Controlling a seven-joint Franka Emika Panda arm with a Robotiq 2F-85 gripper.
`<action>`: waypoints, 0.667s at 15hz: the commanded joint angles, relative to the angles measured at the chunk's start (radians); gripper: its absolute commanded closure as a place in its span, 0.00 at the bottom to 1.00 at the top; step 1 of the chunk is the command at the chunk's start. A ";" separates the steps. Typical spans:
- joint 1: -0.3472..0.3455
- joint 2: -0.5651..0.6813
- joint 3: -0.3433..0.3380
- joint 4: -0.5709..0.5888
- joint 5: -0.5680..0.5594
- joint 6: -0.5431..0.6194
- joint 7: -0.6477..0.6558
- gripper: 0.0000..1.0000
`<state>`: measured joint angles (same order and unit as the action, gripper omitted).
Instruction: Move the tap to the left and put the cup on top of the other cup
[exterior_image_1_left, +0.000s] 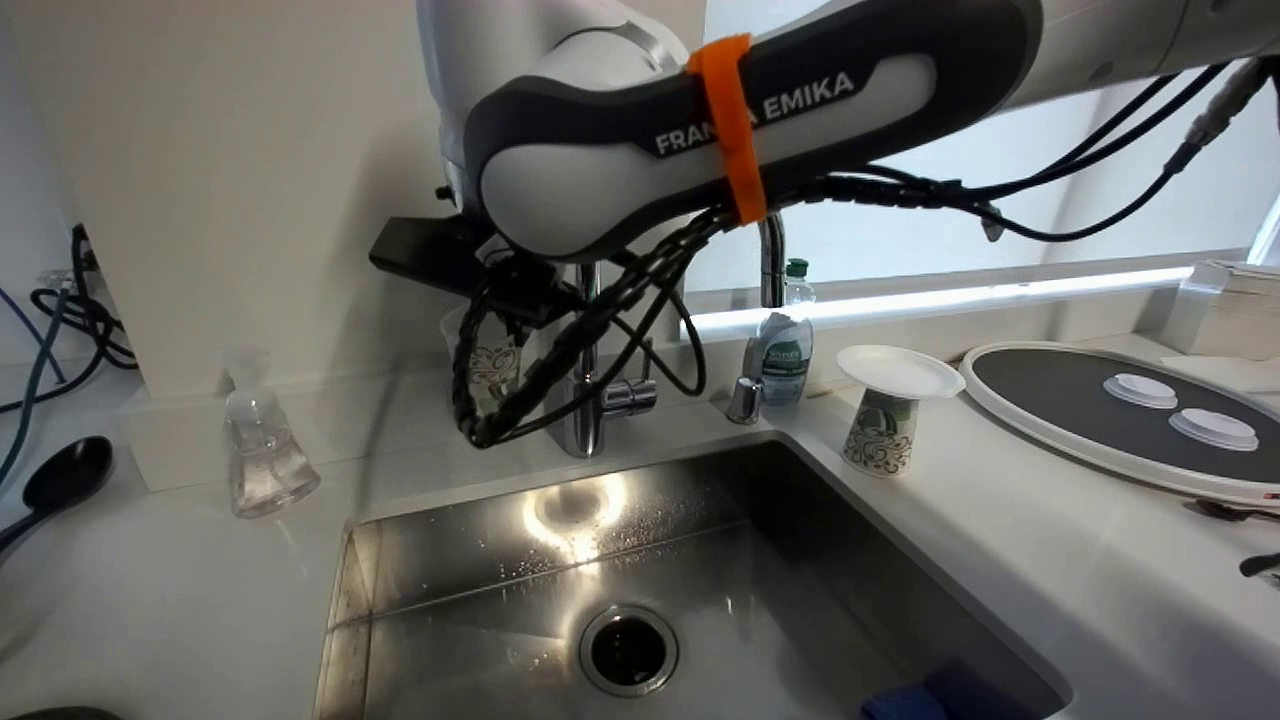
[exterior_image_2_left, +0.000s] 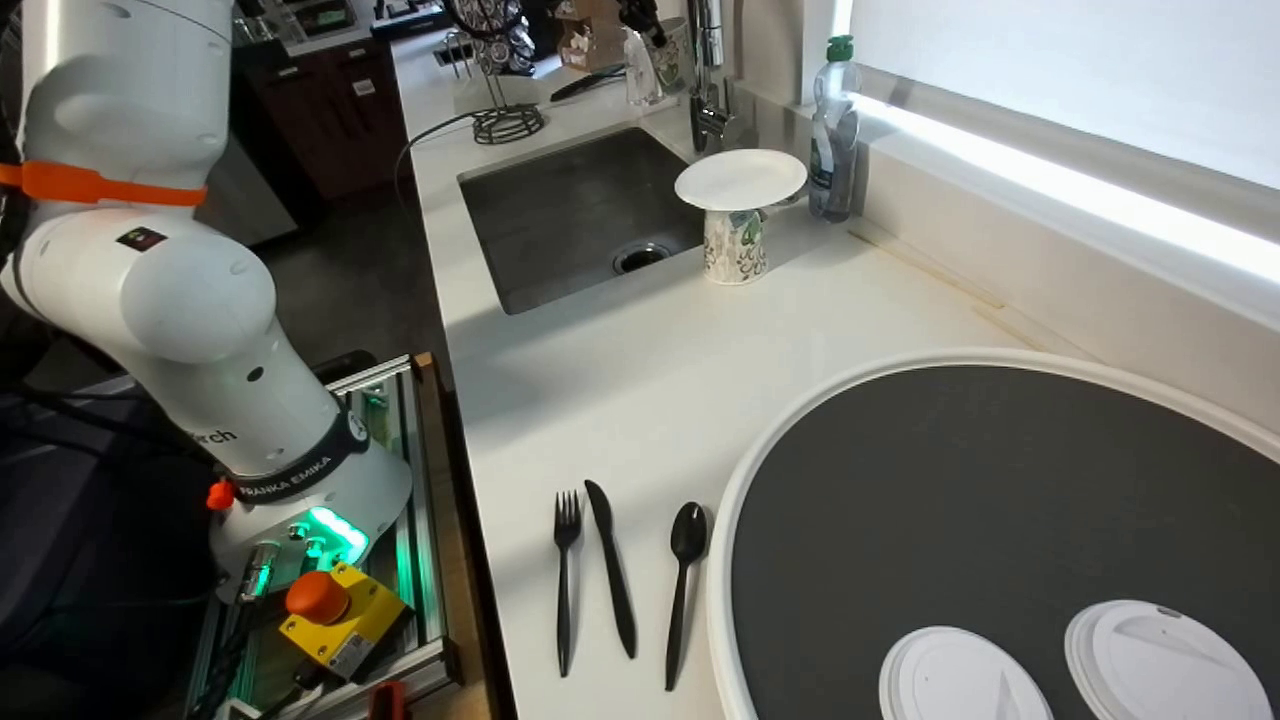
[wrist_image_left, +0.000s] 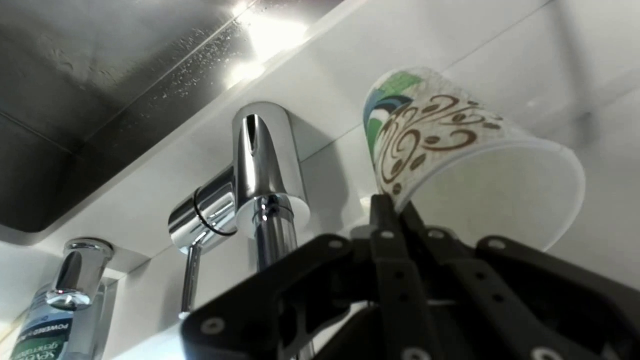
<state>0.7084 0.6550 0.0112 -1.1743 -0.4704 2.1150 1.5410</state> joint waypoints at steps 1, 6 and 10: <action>-0.052 -0.122 0.044 -0.154 0.036 0.113 -0.099 0.99; -0.134 -0.271 0.091 -0.332 0.086 0.221 -0.289 0.99; -0.198 -0.391 0.129 -0.449 0.178 0.199 -0.490 0.99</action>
<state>0.5626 0.3878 0.1009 -1.4707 -0.3673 2.2969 1.1814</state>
